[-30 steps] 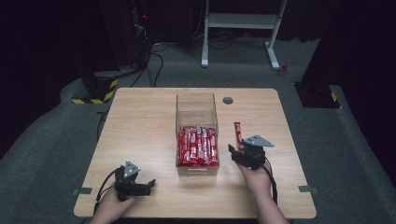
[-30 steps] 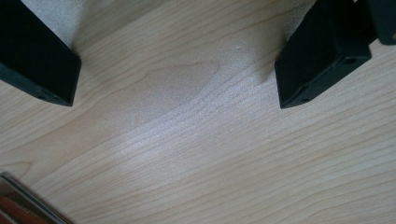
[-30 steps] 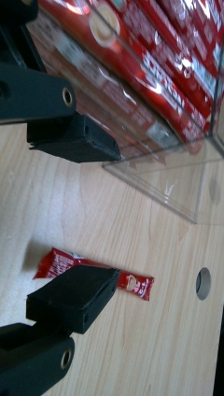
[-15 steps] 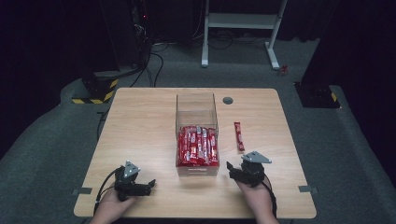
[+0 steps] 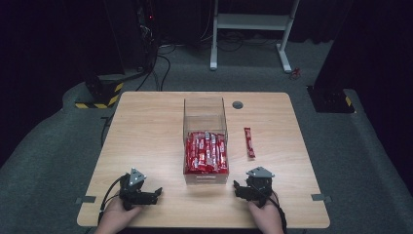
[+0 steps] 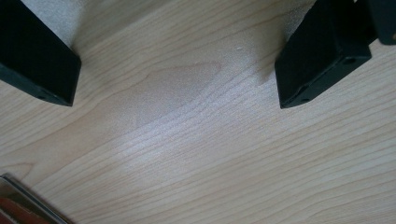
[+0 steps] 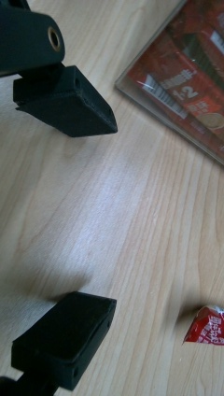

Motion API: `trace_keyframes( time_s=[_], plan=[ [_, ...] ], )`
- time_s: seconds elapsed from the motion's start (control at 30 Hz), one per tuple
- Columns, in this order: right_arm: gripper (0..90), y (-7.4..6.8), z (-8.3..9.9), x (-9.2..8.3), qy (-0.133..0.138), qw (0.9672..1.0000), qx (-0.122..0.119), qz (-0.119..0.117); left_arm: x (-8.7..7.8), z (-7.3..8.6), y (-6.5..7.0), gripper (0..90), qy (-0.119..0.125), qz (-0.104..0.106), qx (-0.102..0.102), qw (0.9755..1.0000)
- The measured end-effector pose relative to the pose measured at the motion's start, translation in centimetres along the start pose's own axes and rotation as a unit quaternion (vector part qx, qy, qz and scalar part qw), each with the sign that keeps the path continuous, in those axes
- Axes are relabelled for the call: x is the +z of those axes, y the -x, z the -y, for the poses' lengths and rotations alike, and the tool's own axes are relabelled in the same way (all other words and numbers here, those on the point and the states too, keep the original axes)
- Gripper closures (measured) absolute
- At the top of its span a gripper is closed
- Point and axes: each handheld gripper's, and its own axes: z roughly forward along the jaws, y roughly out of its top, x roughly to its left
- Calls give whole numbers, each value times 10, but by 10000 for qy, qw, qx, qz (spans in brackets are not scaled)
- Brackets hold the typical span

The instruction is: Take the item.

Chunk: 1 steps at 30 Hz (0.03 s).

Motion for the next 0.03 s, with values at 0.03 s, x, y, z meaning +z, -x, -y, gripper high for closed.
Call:
trace_keyframes(
  time_s=[0.03],
  plan=[
    [129, -1, 0, 0, -15, 10000, 25, 9, 0, 0, 0, 6, -4, 0, -4, 10000]
  ],
)
